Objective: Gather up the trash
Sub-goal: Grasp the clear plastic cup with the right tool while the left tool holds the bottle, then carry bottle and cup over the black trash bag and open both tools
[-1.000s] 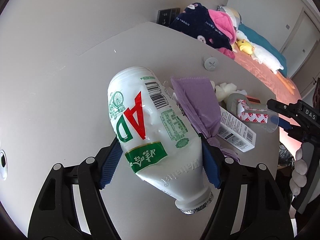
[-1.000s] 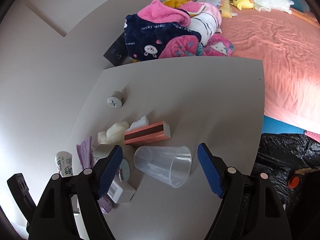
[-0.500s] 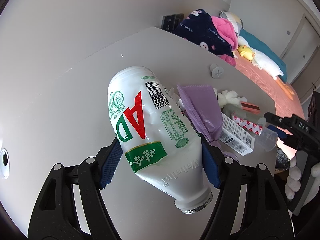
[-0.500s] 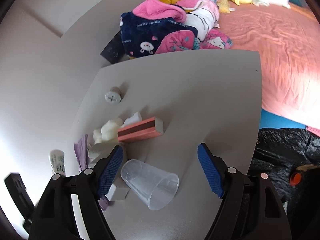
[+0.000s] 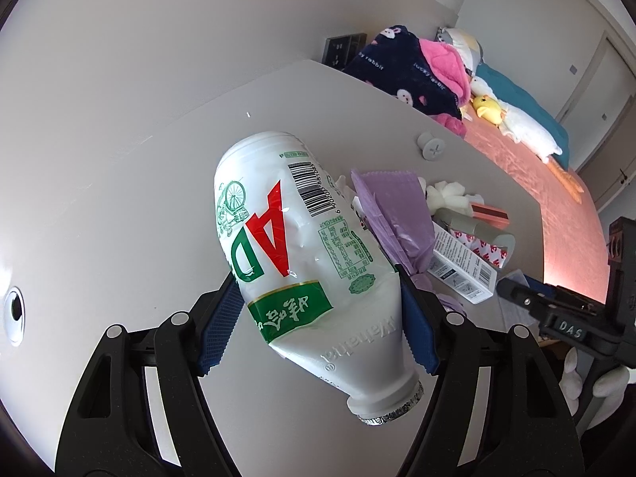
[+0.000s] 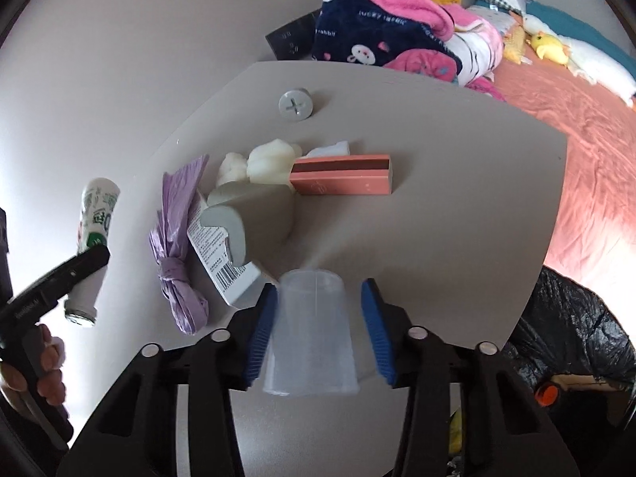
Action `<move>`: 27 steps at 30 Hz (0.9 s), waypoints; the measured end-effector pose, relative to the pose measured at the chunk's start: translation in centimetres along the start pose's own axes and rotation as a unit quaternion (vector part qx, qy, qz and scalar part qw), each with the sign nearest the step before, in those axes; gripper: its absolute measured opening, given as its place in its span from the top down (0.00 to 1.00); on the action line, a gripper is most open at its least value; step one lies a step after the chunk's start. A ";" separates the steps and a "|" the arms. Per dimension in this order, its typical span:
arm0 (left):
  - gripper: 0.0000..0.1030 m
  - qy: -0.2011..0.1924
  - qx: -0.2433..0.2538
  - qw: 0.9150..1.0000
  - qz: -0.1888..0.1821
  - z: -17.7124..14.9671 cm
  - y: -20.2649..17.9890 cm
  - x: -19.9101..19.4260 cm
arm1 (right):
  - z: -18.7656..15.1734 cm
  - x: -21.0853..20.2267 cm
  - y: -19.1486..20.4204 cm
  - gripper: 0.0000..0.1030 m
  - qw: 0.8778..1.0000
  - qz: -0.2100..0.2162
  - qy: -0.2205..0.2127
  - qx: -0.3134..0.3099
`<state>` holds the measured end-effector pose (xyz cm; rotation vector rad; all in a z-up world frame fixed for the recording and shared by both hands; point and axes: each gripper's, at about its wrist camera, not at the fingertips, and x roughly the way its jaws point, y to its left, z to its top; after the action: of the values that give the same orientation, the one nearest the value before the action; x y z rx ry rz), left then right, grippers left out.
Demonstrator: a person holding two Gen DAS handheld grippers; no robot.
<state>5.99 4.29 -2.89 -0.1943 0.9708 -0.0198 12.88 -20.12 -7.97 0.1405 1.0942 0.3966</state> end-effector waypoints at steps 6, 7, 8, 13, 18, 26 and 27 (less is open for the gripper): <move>0.32 -0.014 0.004 1.000 -0.008 -0.1 -0.3 -1.2 | -0.7 -1.4 0.4 0.63 1.000 -0.004 -0.012 0.005; 0.32 -0.016 0.005 1.000 -0.008 -0.1 -0.4 -1.4 | -0.7 -1.8 0.4 0.63 1.000 -0.004 -0.016 0.006; 0.32 -0.019 0.007 1.000 -0.010 -0.1 -0.5 -1.7 | -0.7 -2.2 0.5 0.63 1.000 -0.004 -0.020 0.006; 0.32 -0.032 0.021 0.999 -0.022 -0.2 -1.9 -3.1 | -1.0 -5.1 0.2 0.63 0.999 0.004 -0.042 0.018; 0.32 -0.036 0.038 0.998 -0.041 -0.4 -3.8 -4.0 | -1.8 -7.8 -0.2 0.63 0.998 0.004 -0.065 0.027; 0.32 -0.037 0.074 0.994 -0.070 -1.0 -7.6 -5.0 | -3.8 -12.0 -1.5 0.63 0.994 -0.004 -0.096 0.045; 0.32 -0.037 0.079 0.993 -0.075 -1.1 -8.1 -5.1 | -4.1 -12.5 -1.7 0.63 0.994 -0.005 -0.100 0.048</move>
<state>2.72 -3.30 2.07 -0.1215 0.8752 -0.2253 4.69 -26.77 0.09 0.2543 0.9157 0.3140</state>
